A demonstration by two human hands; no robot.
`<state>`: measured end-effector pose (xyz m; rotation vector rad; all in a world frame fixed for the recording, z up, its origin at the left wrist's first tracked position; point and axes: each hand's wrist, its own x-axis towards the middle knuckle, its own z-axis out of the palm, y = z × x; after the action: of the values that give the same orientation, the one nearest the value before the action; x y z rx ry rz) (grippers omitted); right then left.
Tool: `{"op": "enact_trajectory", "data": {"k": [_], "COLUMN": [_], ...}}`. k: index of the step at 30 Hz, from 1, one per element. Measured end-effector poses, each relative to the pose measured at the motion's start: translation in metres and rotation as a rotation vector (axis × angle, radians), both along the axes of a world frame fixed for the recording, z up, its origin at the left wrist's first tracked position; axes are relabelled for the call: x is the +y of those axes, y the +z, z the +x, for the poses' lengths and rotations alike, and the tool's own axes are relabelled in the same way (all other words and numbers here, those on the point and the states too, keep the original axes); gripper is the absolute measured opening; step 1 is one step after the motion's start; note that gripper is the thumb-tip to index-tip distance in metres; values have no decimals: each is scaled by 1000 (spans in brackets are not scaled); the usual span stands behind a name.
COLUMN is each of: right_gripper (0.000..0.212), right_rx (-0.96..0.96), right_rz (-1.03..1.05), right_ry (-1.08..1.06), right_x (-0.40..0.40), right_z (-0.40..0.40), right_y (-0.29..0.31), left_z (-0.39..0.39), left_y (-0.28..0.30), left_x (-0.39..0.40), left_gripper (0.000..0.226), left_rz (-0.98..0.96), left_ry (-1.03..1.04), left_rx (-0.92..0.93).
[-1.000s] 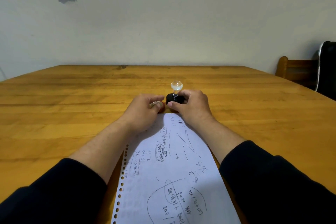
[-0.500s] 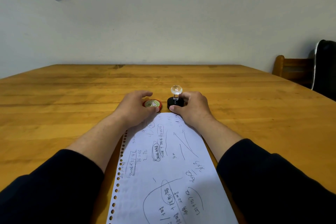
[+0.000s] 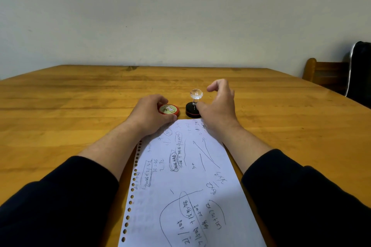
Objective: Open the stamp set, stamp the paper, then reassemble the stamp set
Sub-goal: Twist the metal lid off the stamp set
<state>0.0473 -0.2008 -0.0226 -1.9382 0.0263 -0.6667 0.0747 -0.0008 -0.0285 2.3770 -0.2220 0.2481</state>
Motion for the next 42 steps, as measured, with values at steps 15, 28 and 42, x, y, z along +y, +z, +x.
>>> {"op": "enact_trajectory", "data": {"k": [15, 28, 42], "right_gripper": [59, 62, 49], "right_rx": [525, 468, 454], "right_rz": [928, 1214, 1173], "right_ry": [569, 651, 666], "right_x": [46, 42, 43], "right_z": [-37, -41, -38], "right_y": [7, 12, 7], "left_z": [-27, -34, -31], "left_y": [44, 48, 58], "left_x": [3, -2, -6], "left_gripper": [51, 53, 48], "left_rz": [-346, -280, -108], "left_ry": [-270, -370, -300], "left_rx": [-119, -83, -158]}}
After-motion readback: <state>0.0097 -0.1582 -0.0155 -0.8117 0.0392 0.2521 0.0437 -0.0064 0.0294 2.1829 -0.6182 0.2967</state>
